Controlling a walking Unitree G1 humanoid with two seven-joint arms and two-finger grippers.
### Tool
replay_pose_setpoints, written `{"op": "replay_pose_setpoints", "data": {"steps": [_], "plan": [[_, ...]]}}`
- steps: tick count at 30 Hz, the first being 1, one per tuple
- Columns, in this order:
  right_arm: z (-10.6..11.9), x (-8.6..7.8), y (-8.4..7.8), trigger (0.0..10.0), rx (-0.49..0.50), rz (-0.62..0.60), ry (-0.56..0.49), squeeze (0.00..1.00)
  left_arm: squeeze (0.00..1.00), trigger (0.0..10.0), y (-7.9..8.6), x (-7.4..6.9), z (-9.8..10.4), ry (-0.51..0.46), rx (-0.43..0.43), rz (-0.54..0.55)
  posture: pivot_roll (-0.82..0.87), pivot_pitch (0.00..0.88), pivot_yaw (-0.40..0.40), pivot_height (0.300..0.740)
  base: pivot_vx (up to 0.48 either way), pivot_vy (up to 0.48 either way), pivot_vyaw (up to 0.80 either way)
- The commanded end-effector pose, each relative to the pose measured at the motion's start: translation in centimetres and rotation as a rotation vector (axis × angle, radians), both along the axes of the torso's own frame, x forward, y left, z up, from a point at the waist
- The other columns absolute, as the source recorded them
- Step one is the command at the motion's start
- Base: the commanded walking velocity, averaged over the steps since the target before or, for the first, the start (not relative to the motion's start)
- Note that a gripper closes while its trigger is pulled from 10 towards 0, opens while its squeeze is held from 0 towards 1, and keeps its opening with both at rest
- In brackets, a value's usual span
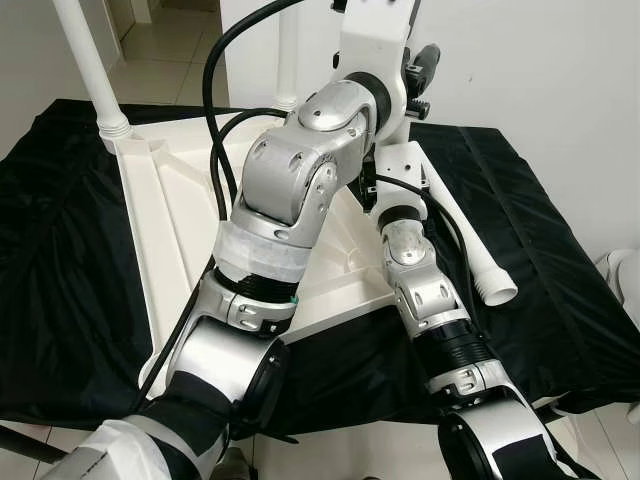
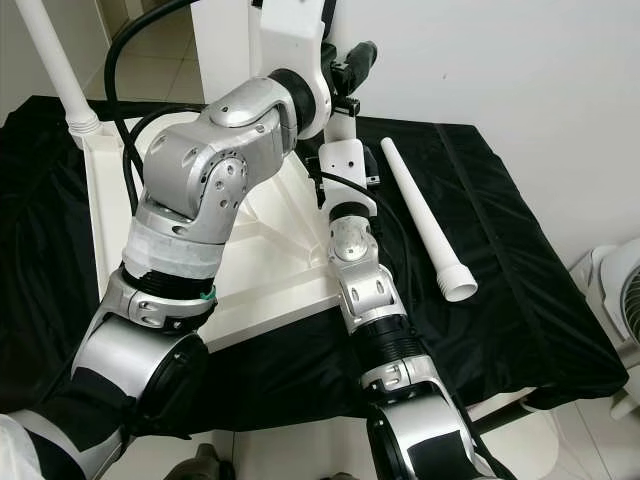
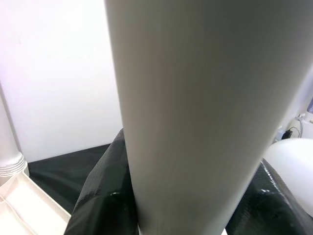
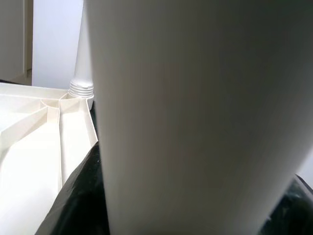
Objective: Building children table
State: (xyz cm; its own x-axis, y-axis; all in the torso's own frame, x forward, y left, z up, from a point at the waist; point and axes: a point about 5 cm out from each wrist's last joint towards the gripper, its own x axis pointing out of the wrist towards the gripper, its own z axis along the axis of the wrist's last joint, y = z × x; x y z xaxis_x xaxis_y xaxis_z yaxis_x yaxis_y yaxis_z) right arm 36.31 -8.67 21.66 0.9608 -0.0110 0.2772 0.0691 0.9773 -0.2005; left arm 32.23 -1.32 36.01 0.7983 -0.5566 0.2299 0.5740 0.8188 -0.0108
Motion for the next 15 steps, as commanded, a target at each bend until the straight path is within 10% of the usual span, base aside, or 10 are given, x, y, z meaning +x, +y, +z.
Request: {"op": "replay_pose_setpoints", "data": {"steps": [1, 12, 13, 15], "plan": [[0.74, 0.11, -0.08, 10.0, 0.011, -0.007, -0.02, 0.0, 0.0, 10.0, -0.33, -0.31, 0.67, -0.029, -0.004, -0.026, 0.09, 0.0, -0.06, 0.74, 0.0, 0.0, 0.0], [0.94, 0.11, 0.08, 10.0, 0.021, -0.003, -0.024, 0.0, 0.0, 10.0, -0.27, -0.06, 0.56, -0.023, -0.007, -0.026, 0.09, 0.002, -0.057, 0.74, 0.0, 0.0, 0.0], [0.94, 0.08, 0.13, 4.7, 0.017, -0.001, -0.025, 0.0, 0.0, 10.0, -0.27, -0.07, 0.55, -0.023, -0.006, -0.025, 0.09, 0.003, -0.056, 0.74, 0.0, 0.0, 0.0], [0.9, 0.06, 0.17, 4.4, 0.017, 0.001, -0.022, 0.0, 0.0, 10.0, -0.28, -0.08, 0.56, -0.024, -0.006, -0.026, 0.09, 0.004, -0.056, 0.74, 0.0, 0.0, 0.0]]}}
